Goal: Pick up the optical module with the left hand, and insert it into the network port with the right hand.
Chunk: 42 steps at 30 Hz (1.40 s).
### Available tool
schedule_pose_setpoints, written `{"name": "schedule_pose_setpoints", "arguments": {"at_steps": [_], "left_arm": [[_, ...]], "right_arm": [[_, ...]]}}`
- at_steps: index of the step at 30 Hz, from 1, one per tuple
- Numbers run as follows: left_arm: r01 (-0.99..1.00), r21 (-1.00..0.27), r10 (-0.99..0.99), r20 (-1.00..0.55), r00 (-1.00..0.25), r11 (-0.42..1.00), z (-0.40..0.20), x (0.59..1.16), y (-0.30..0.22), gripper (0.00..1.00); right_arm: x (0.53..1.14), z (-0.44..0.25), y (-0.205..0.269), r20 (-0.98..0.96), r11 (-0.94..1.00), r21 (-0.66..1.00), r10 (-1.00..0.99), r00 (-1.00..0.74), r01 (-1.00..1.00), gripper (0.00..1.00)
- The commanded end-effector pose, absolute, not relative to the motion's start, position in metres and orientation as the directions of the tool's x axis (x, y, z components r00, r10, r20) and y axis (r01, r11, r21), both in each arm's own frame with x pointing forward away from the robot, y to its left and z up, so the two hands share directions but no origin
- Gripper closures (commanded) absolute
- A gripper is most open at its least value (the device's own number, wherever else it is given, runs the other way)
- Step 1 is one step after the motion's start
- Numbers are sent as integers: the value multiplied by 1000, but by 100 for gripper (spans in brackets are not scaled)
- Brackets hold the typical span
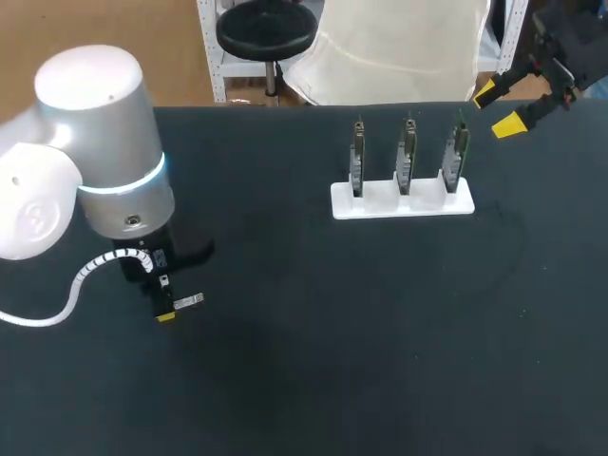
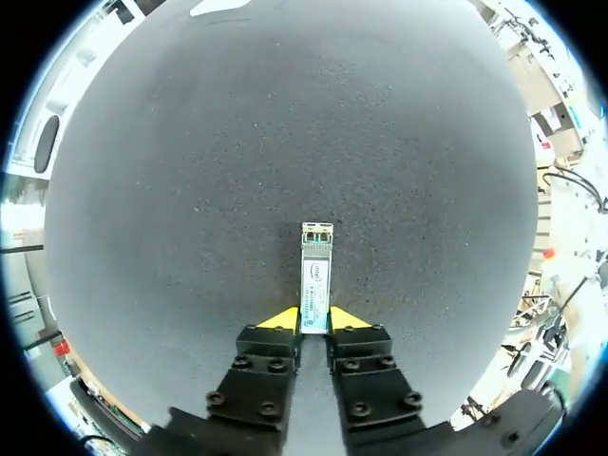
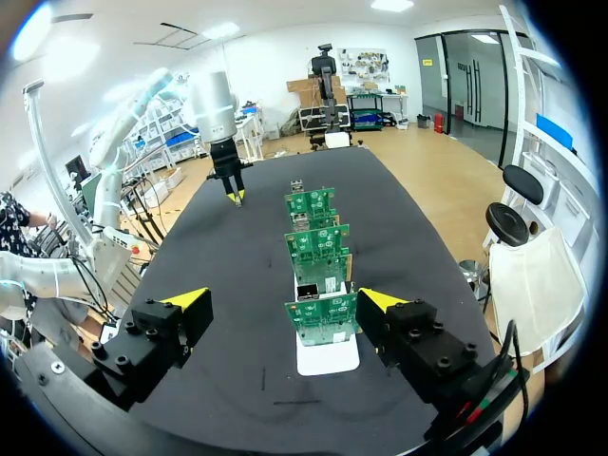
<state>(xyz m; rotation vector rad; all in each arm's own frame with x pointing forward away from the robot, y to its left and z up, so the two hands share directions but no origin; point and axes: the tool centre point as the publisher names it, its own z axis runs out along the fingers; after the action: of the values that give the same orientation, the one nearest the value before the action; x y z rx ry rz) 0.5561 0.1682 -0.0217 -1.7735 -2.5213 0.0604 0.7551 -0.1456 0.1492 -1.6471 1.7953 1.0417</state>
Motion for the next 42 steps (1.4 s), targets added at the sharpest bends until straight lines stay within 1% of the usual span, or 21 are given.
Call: {"name": "schedule_pose_setpoints", "arguments": {"at_steps": [1,4,9,12,19,30,33,42], "left_arm": [[940,-58,942,17,-334,335,-38,560,165,100],[940,-36,940,-9,-340,339,-33,566,161,100],[937,44,938,-31,-345,347,-17,587,147,100],[936,94,940,-62,-334,339,-4,600,139,100],[929,180,946,-83,-312,322,21,621,129,100],[880,275,914,-243,-326,387,60,660,107,100],[864,309,904,-290,-314,399,75,675,99,100],[852,396,922,-316,-223,342,110,721,57,100]], "right_arm": [[753,149,-145,-779,-13,204,-607,-155,-979,0],[753,149,-145,-779,-13,204,-607,-155,-979,0],[753,149,-145,-779,-13,204,-607,-155,-979,0],[753,149,-145,-779,-13,204,-607,-155,-979,0],[753,149,-145,-779,-13,204,-607,-155,-979,0],[753,149,-145,-779,-13,204,-607,-155,-979,0],[753,149,-145,-779,-13,204,-607,-155,-979,0],[753,149,-145,-779,-13,204,-607,-155,-979,0]]}}
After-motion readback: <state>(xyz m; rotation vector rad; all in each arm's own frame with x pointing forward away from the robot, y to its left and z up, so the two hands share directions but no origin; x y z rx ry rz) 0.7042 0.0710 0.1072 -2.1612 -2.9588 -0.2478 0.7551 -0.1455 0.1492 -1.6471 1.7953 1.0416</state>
